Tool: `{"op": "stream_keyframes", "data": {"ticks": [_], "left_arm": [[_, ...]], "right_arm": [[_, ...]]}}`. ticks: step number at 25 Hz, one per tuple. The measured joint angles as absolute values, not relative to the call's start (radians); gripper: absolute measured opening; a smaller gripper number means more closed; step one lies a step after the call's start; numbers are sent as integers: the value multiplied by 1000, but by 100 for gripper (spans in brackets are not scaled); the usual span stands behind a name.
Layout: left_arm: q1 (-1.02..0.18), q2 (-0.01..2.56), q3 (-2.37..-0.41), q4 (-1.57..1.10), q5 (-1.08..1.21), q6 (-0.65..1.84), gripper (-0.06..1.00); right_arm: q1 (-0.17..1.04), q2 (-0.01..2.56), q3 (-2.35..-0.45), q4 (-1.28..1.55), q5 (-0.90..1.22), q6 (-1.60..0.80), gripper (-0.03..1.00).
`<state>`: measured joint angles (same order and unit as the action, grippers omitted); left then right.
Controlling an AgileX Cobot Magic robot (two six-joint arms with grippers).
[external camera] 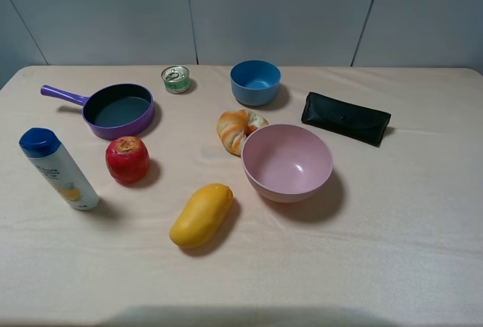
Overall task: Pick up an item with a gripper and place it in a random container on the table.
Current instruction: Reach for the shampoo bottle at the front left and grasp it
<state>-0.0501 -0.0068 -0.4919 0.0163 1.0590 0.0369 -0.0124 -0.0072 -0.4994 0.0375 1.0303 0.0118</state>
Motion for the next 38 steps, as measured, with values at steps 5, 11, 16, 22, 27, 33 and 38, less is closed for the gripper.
{"op": "stream_keyframes", "data": {"ticks": [5, 11, 16, 22, 27, 33, 38], "left_arm": [[-50, -7, -492, 16, 1059, 37, 95], [-50, -7, -492, 16, 1059, 37, 95], [-50, -7, -492, 16, 1059, 37, 95], [-50, -7, -493, 17, 1057, 37, 95], [-50, -3, -514, 17, 1067, 37, 95], [-50, 193, -606, 9, 1121, 110, 95], [-50, 346, -694, 9, 1127, 147, 95]], "right_arm": [[-12, -7, -499, 37, 1030, 12, 69], [-12, -7, -499, 37, 1030, 12, 69], [-12, -7, -499, 37, 1030, 12, 69], [-12, -7, -499, 37, 1030, 12, 69], [-12, -7, -499, 37, 1030, 12, 69], [-12, -7, -499, 37, 1030, 12, 69], [-12, -7, -499, 37, 1030, 12, 69]]}}
